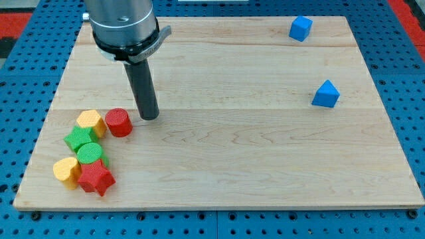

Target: Slide the blue triangle towards the center of the board

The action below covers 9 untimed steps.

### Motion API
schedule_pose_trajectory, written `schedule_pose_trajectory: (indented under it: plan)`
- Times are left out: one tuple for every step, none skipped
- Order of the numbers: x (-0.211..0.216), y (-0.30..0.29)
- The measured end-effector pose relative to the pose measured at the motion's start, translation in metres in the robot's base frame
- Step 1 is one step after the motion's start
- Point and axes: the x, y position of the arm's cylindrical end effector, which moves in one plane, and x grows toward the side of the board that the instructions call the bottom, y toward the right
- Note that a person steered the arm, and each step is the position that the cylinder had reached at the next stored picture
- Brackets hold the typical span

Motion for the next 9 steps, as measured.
schedule_pose_trajectory:
  plan:
    - [0.009,-0.015]
    - [0.012,-0.016]
    - [0.026,-0.028]
    - [0.036,0.060]
    - [0.036,0.198]
    - [-0.002,0.331]
    - [-0.059,0.387]
    - [-0.057,0.338]
    - [-0.011,0.290]
